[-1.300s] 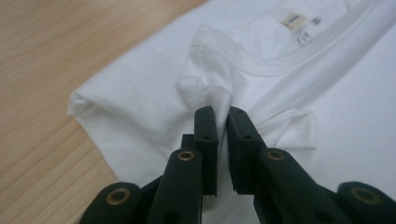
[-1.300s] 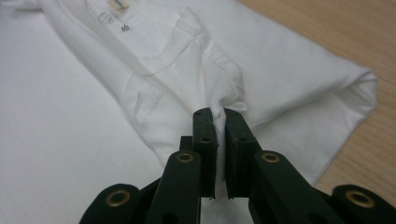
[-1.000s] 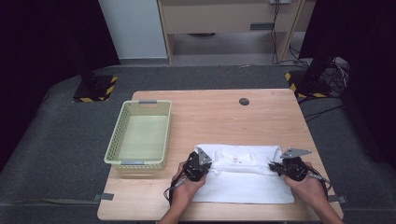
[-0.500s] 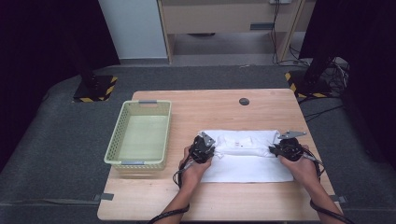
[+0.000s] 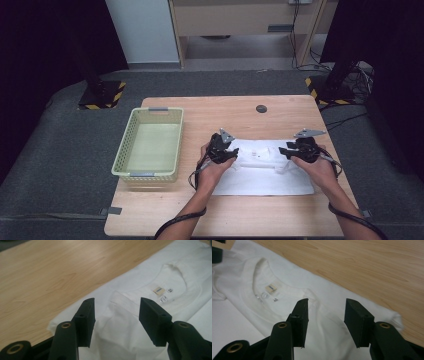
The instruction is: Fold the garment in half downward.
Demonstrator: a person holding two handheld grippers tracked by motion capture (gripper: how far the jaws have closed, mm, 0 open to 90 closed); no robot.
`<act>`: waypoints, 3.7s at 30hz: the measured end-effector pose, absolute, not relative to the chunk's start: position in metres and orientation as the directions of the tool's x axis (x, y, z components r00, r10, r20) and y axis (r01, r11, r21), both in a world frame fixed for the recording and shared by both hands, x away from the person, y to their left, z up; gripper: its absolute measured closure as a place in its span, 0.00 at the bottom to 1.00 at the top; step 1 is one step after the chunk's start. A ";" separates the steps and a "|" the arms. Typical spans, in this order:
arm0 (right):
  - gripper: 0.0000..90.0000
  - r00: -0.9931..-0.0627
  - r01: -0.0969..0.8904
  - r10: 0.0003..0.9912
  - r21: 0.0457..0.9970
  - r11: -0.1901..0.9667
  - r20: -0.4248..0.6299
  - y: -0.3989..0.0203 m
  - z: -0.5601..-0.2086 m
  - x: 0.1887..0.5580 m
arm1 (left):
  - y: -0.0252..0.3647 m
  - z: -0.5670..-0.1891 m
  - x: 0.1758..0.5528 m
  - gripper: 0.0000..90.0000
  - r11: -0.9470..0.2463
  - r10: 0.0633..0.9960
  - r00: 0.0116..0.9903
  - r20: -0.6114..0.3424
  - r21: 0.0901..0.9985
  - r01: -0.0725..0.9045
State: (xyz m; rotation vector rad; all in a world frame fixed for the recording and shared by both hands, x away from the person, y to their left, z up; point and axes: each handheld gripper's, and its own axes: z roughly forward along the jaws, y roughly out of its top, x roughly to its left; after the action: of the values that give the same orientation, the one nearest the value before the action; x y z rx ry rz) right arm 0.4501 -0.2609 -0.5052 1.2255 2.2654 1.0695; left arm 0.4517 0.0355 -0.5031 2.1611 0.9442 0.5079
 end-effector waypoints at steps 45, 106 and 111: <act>0.74 -0.712 0.435 0.698 0.730 0.527 -0.080 -0.227 -0.518 0.366 | 0.038 -0.510 0.360 0.97 -0.453 0.680 0.732 0.046 0.811 0.370; 0.45 -0.655 0.547 0.755 0.692 0.471 0.004 -0.270 -0.535 0.331 | 0.044 -0.536 0.340 0.36 -0.525 0.690 0.722 0.047 0.720 0.454; 0.44 -0.667 0.533 0.745 0.704 0.469 0.009 -0.277 -0.536 0.326 | 0.042 -0.537 0.334 0.36 -0.520 0.690 0.722 0.046 0.726 0.450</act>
State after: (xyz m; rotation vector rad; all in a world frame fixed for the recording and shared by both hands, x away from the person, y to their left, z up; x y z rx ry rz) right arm 0.3261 -0.2771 -0.5364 1.0878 2.4207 1.0024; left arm 0.3342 0.0416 -0.5373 2.2066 0.8594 0.4301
